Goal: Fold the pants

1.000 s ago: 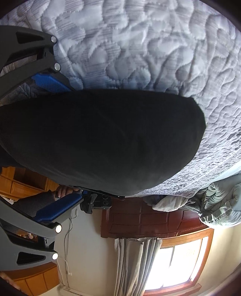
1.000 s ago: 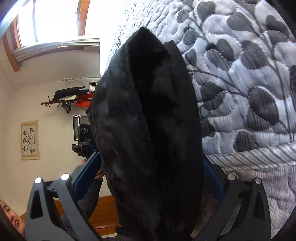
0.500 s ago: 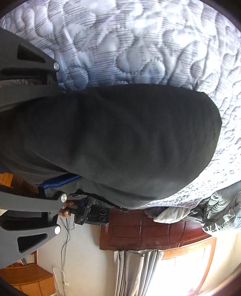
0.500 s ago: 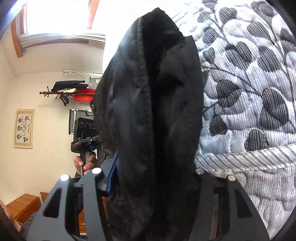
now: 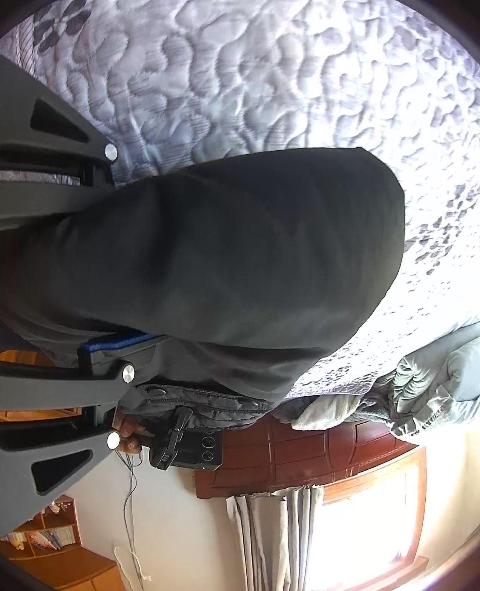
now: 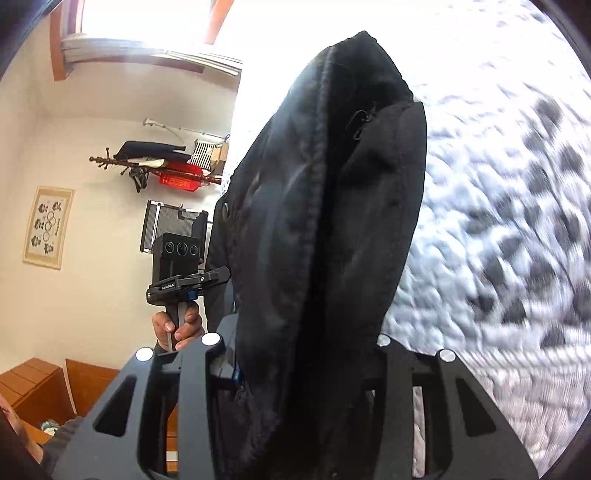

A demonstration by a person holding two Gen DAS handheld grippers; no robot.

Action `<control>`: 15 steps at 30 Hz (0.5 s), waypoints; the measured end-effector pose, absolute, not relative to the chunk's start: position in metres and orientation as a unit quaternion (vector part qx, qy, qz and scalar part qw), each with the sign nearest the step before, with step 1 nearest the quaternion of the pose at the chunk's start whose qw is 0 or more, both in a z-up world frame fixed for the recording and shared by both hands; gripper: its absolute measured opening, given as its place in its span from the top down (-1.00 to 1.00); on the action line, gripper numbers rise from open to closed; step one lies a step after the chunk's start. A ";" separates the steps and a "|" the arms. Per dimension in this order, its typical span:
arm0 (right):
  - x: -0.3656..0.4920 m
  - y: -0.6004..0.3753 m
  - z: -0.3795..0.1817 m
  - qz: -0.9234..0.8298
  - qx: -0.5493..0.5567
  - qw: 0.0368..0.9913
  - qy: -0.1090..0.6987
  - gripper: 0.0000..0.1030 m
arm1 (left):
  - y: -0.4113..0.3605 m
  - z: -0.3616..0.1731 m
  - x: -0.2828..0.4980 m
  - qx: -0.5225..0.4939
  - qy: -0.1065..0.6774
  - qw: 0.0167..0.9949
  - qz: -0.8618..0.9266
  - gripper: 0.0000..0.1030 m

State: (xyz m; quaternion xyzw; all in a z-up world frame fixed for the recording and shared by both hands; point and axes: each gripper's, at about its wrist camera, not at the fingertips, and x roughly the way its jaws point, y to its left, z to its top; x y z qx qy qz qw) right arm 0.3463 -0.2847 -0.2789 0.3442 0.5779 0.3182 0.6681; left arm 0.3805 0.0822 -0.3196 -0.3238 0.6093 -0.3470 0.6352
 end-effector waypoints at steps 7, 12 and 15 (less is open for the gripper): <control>0.443 -0.226 -0.267 0.345 0.314 0.665 0.583 0.24 | 0.139 -0.301 0.433 -0.333 0.588 0.666 -0.314 0.35; 0.514 -0.177 -0.285 0.349 0.298 0.655 0.601 0.24 | 0.181 -0.317 0.483 -0.345 0.595 0.669 -0.281 0.35; 0.539 -0.159 -0.306 0.345 0.294 0.643 0.617 0.24 | 0.199 -0.336 0.505 -0.349 0.605 0.663 -0.268 0.35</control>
